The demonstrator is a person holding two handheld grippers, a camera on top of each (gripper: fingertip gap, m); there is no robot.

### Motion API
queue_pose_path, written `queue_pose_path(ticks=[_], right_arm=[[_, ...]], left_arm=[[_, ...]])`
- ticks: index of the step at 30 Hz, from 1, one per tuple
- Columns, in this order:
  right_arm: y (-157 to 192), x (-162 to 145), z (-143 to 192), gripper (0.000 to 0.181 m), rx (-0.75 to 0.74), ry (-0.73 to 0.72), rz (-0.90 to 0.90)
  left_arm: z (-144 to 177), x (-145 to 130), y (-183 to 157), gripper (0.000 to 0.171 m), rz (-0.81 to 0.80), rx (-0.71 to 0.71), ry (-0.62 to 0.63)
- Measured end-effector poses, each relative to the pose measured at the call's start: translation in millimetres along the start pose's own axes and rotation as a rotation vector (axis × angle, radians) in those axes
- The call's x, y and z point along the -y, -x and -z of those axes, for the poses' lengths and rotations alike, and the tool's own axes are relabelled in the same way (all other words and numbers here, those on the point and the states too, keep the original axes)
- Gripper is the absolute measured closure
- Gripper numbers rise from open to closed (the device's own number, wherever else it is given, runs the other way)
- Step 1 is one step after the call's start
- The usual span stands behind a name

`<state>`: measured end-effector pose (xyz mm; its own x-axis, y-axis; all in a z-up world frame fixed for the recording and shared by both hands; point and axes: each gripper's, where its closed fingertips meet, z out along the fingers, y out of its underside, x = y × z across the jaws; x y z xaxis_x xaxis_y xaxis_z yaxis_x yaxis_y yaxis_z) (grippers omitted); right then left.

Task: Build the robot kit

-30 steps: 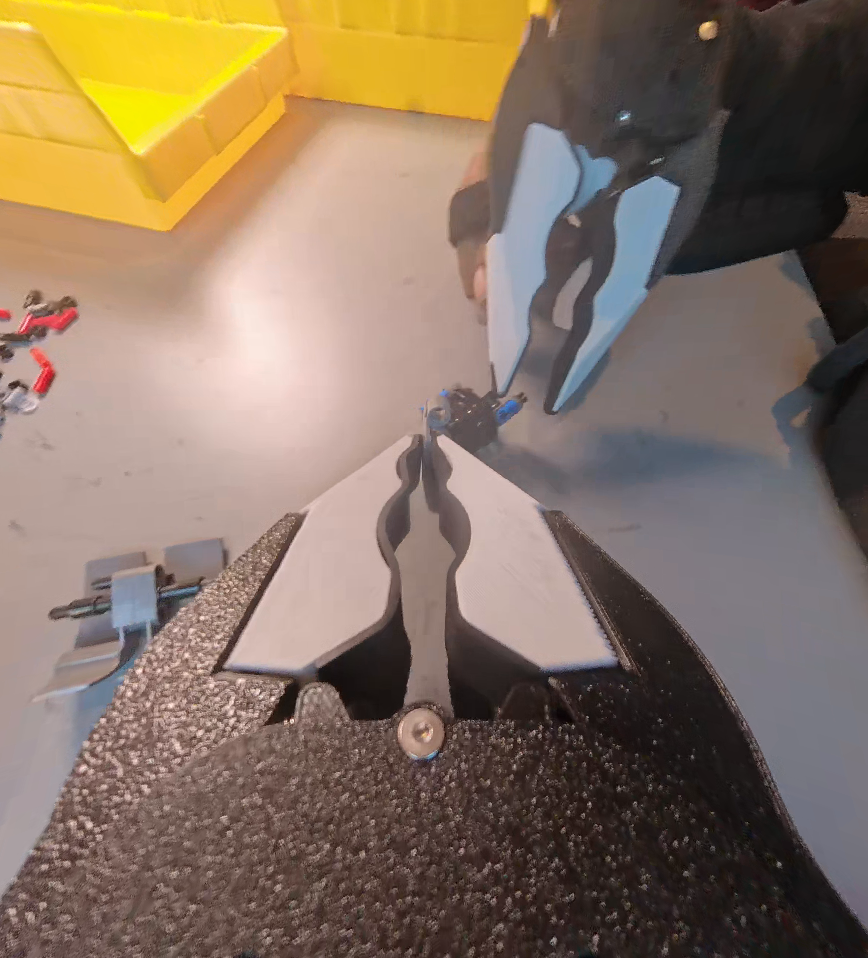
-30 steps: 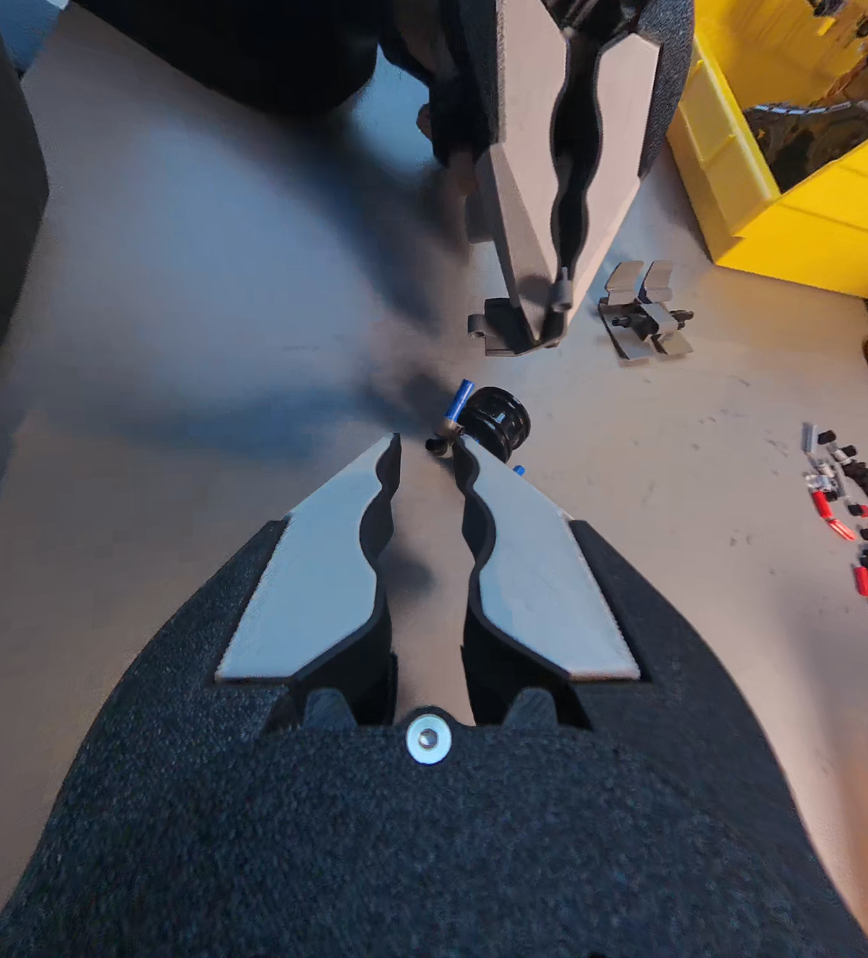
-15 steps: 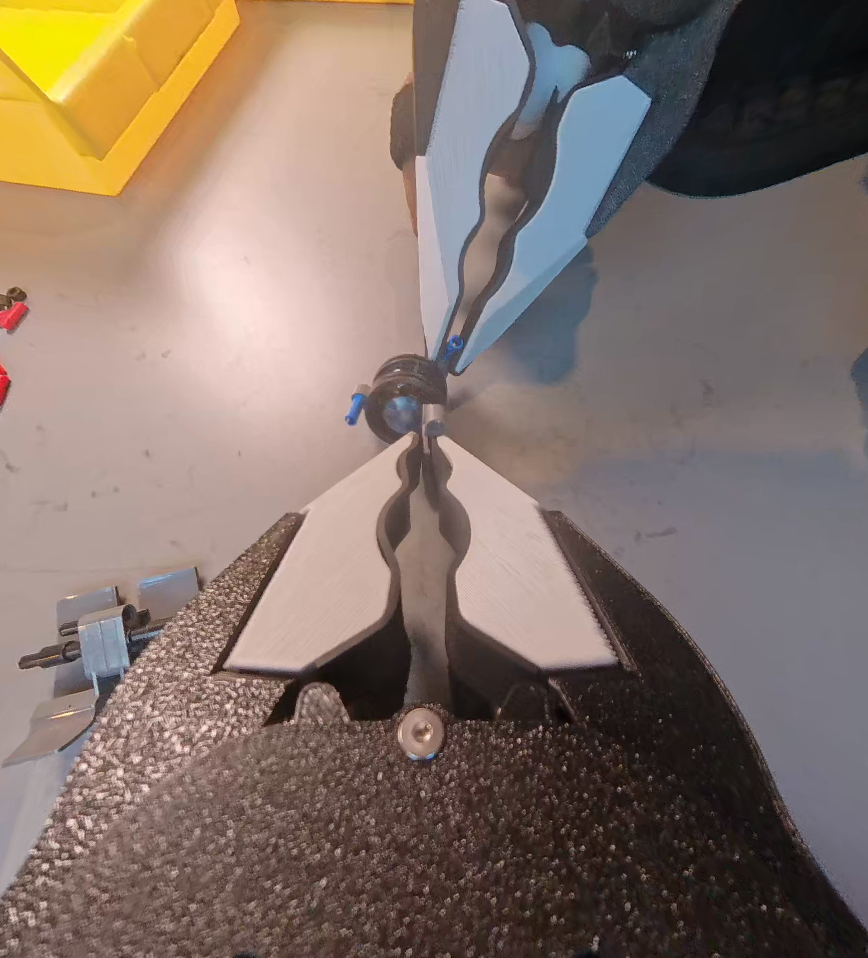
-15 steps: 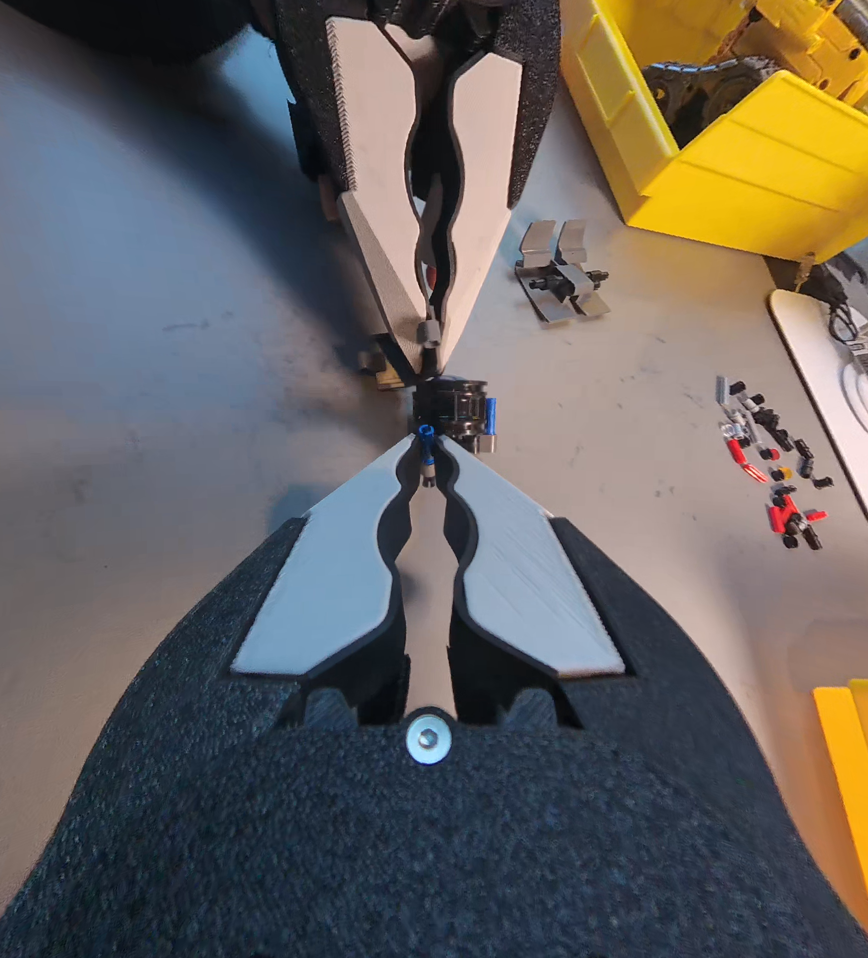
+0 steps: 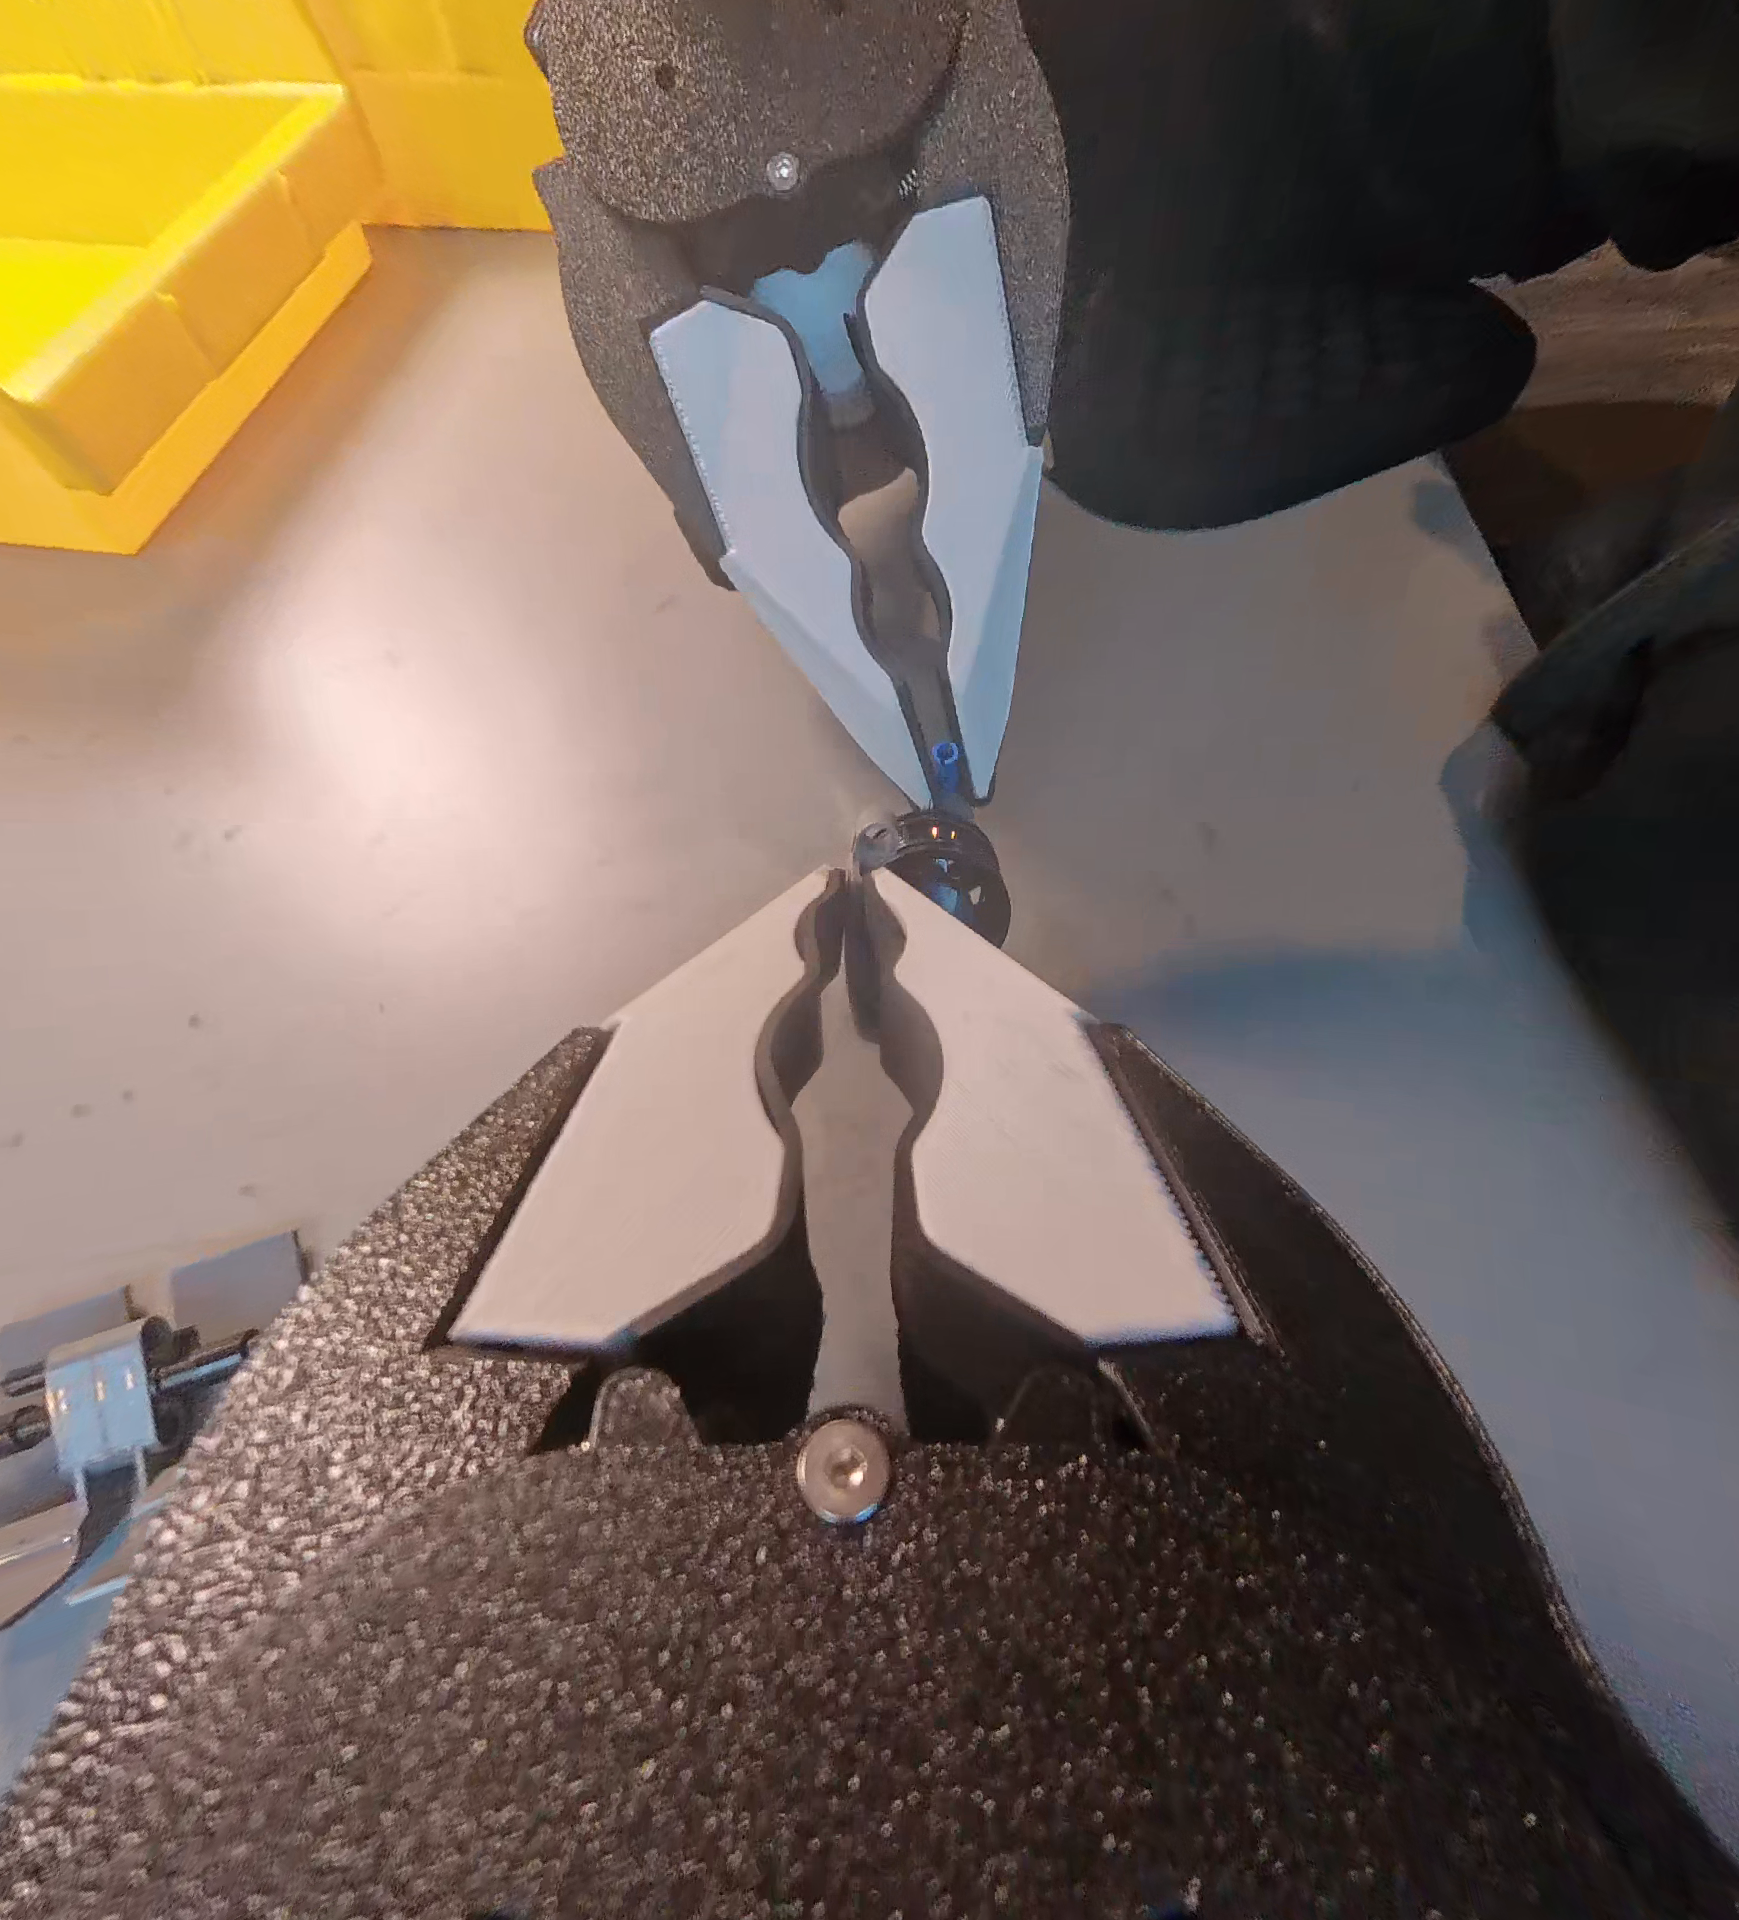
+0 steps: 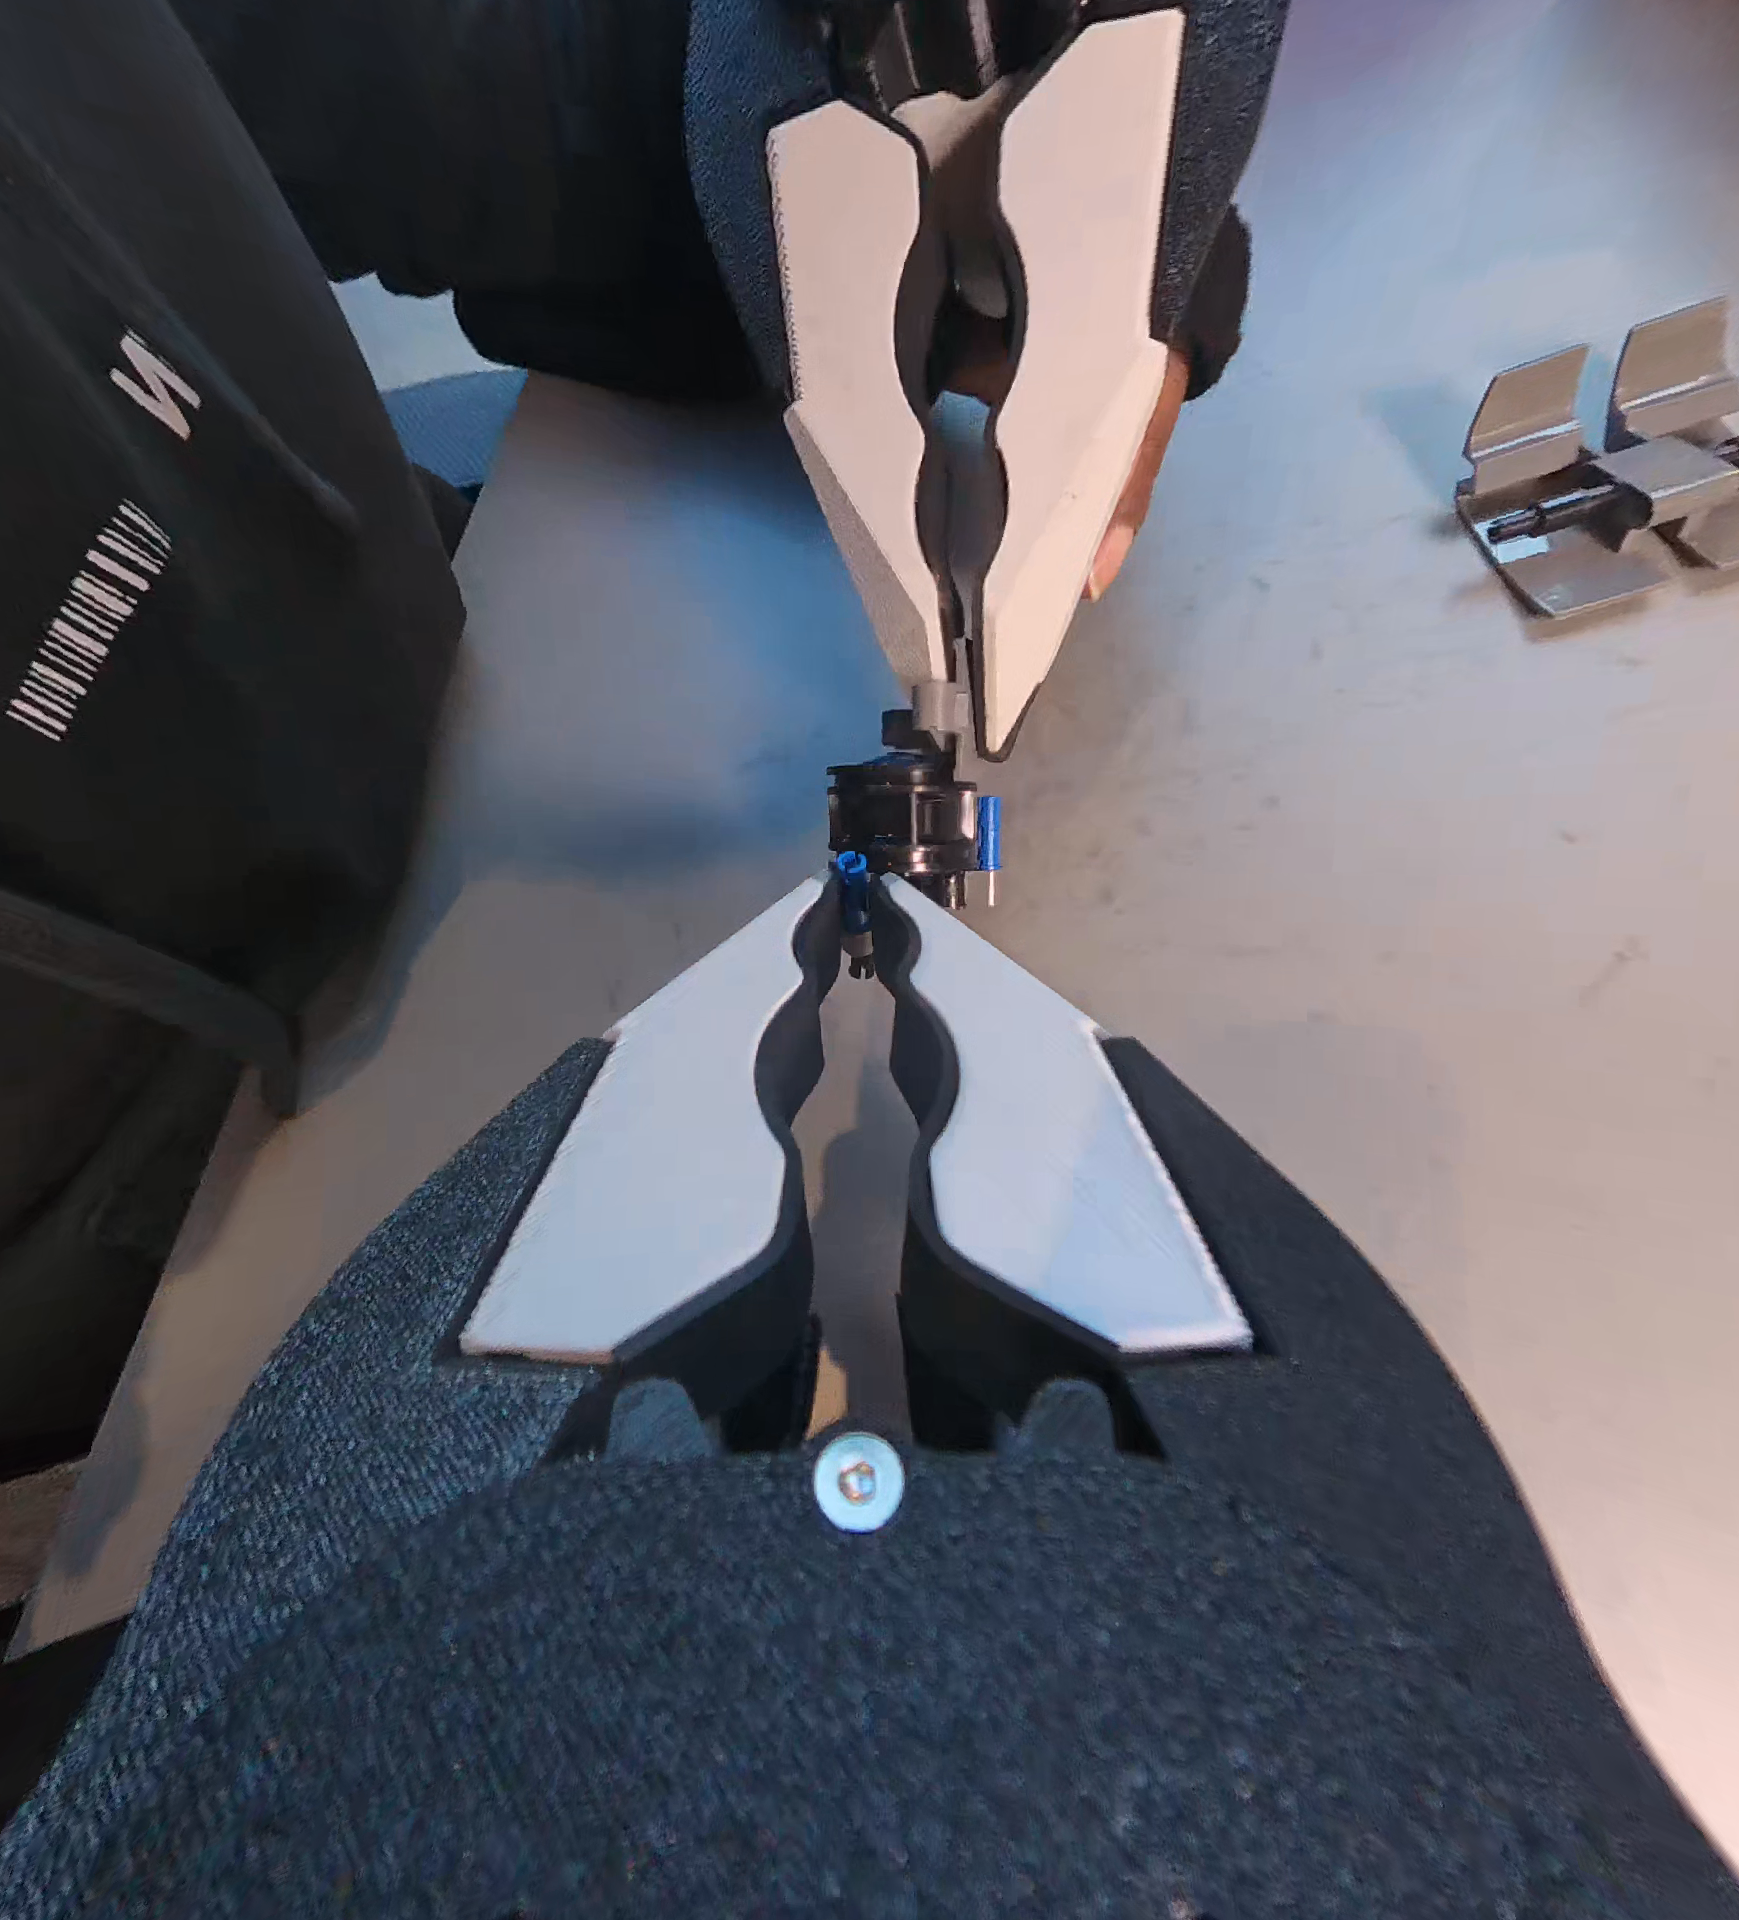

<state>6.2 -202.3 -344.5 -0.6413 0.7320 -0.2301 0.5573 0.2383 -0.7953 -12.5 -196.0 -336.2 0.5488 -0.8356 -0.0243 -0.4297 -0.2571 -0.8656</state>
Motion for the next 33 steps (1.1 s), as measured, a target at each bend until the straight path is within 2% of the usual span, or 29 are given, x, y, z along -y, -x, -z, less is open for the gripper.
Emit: queue_pose_path(ticks=[2,5,13,16,18,21,26,30,33], right_arm=[[-2,1,1,0.177,-0.025,-0.007,0.009],[-1,-2,1,0.177,-0.059,0.06,0.029],[-7,-13,14,0.177,-0.226,0.457,0.099],[-6,-19,19,0.177,-0.248,0.61,0.164],[-6,-21,20,0.177,-0.244,0.657,0.173],[-8,-20,22,0.176,-0.223,0.606,0.185],[-12,-30,24,0.161,-0.16,0.336,0.042],[-11,-48,30,0.152,-0.23,0.239,-0.022],[-15,-59,32,0.147,-0.349,0.237,-0.017]], left_arm=[[0,0,1,0.171,0.001,0.016,0.004],[-2,1,1,0.171,-0.027,0.043,0.024],[-14,8,2,0.171,-0.11,0.132,0.096],[-19,12,1,0.171,-0.127,0.155,0.118],[-21,13,2,0.171,-0.134,0.177,0.134],[-22,13,4,0.171,-0.092,0.186,0.124],[-22,-1,2,0.171,-0.068,0.174,0.153],[-24,-8,-4,0.171,-0.05,0.141,0.164],[-24,-8,-2,0.171,-0.044,0.133,0.155]])
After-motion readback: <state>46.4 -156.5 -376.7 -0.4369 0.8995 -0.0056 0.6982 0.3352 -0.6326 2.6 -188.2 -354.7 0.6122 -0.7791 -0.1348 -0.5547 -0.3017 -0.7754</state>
